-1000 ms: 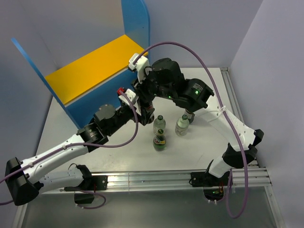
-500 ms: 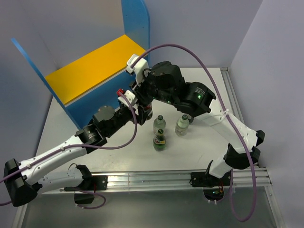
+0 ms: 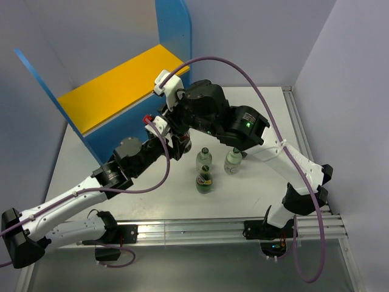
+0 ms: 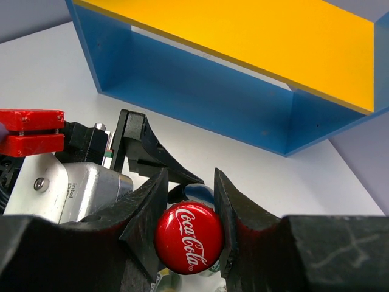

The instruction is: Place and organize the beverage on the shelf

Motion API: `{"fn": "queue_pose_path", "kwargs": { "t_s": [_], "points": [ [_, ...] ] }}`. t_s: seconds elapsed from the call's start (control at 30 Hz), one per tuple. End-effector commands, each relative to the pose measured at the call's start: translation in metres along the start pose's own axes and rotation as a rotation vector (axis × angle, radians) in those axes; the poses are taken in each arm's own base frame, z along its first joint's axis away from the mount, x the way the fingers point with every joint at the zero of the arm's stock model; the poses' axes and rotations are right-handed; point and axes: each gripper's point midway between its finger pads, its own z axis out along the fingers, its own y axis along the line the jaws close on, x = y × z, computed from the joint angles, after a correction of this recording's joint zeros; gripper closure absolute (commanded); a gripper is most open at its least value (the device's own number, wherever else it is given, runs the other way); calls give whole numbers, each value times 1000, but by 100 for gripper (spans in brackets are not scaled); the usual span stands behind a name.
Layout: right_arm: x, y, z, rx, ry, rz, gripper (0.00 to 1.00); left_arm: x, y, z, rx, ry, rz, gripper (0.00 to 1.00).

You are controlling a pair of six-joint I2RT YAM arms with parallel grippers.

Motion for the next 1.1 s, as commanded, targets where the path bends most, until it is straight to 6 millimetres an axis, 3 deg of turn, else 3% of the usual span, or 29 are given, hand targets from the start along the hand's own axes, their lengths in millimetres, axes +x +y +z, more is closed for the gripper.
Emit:
{"fn": "queue_pose_path", "kwargs": {
  "t_s": [0.0,0.3,0.63,1.0,1.07],
  "points": [
    [-93,-5,-31,20,-332,9,100,-14,-1,1,-1,-51,-30,25],
    [-89,-1,-27,12,-333,25,100,-22,1,1,-15,-92,-58,13],
    [-88,7,-32,-30,-347,55,100,-25,12,-1,-83,-146,-121,25],
    [-91,12,-36,-67,-366,83,100,-26,7,0,-51,-159,-134,19],
    [-90,12,-36,-67,-366,82,100,-25,6,0,-49,-157,-130,22]
  ]
}}
